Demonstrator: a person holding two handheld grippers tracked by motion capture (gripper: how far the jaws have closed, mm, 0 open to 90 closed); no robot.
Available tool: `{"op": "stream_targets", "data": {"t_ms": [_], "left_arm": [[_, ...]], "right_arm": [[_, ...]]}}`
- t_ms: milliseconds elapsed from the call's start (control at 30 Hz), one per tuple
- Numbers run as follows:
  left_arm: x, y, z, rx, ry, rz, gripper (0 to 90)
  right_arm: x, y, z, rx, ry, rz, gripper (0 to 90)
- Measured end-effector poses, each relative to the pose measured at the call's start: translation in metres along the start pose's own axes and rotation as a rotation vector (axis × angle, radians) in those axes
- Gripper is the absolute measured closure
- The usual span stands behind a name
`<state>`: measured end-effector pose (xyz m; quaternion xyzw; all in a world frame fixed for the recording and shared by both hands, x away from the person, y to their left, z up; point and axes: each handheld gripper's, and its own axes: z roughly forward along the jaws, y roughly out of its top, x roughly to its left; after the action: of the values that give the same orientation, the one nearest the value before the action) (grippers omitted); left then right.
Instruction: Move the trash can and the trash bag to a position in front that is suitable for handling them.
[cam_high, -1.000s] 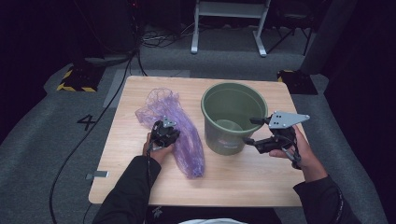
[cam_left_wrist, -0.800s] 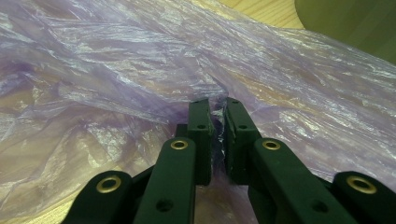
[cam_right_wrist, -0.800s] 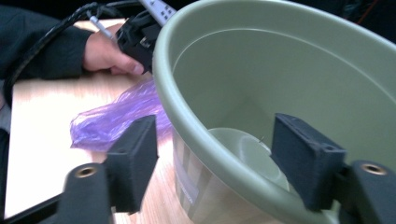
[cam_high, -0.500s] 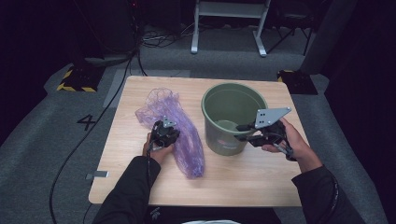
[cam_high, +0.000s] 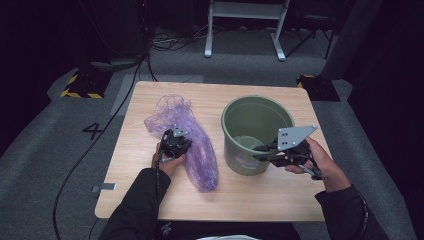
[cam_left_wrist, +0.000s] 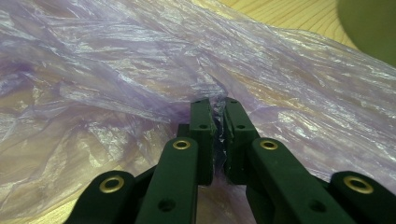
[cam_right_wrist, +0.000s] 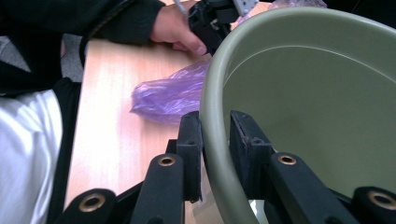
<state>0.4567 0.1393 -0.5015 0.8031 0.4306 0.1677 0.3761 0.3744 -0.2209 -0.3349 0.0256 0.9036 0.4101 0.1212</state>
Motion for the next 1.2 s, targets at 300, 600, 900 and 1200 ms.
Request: {"op": "stream_targets", "data": {"t_ms": [300,600,900,1200], "left_arm": [[0.0,0.0,0.0,0.002,0.001,-0.001,84.2],[0.0,0.0,0.0,0.004,0.0,0.004,84.1],[0.0,0.0,0.0,0.003,0.0,0.003,84.2],[0.0,0.0,0.0,0.002,0.001,0.005,84.1]], "right_arm": [[0.009,-0.008,-0.023,-0.073,-0.1,0.05,35.8],[0.007,-0.033,-0.052,-0.102,-0.272,0.12,20.5],[0.004,-0.062,-0.068,-0.095,-0.343,0.187,17.9],[0.004,-0.102,-0.06,-0.02,-0.405,0.259,17.6]]}}
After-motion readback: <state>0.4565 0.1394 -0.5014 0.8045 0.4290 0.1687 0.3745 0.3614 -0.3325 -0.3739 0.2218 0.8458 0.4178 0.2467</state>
